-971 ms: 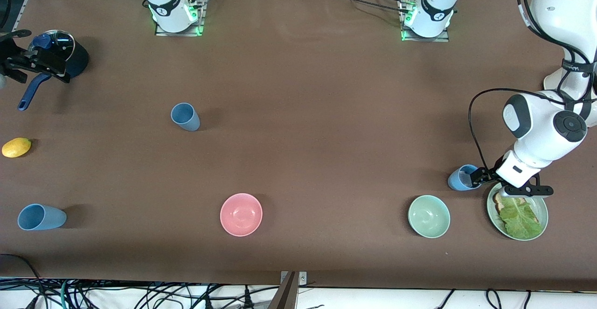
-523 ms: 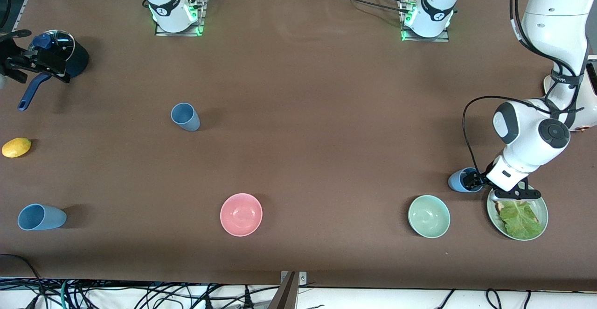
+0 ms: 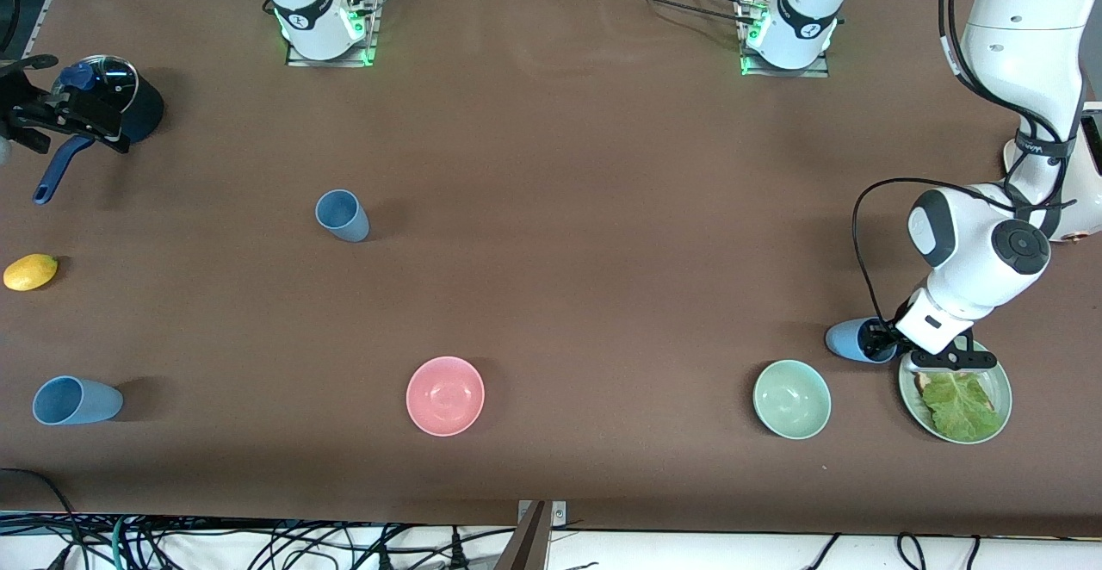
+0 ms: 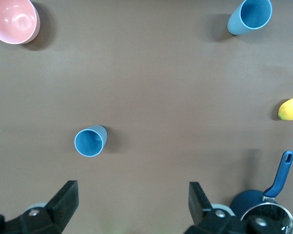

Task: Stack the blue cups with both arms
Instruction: 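Close the left gripper around the rim of the tissue cup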

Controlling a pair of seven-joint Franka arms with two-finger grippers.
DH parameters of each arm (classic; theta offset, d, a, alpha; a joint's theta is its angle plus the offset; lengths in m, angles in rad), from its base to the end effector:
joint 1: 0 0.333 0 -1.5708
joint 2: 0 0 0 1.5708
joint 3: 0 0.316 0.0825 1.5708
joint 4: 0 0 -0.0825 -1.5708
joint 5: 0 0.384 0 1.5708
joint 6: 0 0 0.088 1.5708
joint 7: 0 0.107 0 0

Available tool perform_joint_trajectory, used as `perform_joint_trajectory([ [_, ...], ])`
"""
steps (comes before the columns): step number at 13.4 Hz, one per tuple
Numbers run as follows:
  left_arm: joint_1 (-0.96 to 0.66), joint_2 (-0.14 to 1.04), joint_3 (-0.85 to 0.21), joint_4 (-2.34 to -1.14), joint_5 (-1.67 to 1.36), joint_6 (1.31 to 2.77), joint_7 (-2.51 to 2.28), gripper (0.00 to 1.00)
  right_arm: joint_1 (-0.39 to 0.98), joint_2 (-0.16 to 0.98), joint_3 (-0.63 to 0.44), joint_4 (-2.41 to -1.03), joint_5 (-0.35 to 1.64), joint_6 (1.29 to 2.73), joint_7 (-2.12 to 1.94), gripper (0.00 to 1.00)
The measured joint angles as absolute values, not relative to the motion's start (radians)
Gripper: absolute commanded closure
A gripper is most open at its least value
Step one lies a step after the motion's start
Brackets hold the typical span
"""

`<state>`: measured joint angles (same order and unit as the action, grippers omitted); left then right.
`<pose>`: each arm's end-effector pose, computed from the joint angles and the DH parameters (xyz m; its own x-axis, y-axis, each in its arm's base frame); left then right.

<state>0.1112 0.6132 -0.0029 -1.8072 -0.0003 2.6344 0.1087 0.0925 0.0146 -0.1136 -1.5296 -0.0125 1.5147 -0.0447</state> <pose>0.6696 0.0730 0.2242 0.9774 -0.0017 0.2113 0.0028 -0.9998 -0.0212 0.5534 -0.0126 0.6310 0.9993 0.0229 -0.0300 0.0233 -0.9996 0.0128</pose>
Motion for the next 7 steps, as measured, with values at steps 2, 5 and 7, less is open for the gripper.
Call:
perform_joint_trajectory([
  [2,0.111,0.611,-0.005,-1.807,-0.001,2.634,0.108,0.40,0.093,0.015,-0.114,-1.530,-0.013,1.515,-0.045,0.00],
  [5,0.111,0.608,-0.009,-1.807,-0.017,2.613,0.105,0.62,0.093,0.015,-0.114,-1.530,-0.013,1.515,-0.045,0.00],
  [7,0.105,0.591,-0.020,-1.817,-0.043,2.579,0.096,0.87,0.093,0.015,-0.114,-1.530,-0.013,1.515,-0.045,0.00],
])
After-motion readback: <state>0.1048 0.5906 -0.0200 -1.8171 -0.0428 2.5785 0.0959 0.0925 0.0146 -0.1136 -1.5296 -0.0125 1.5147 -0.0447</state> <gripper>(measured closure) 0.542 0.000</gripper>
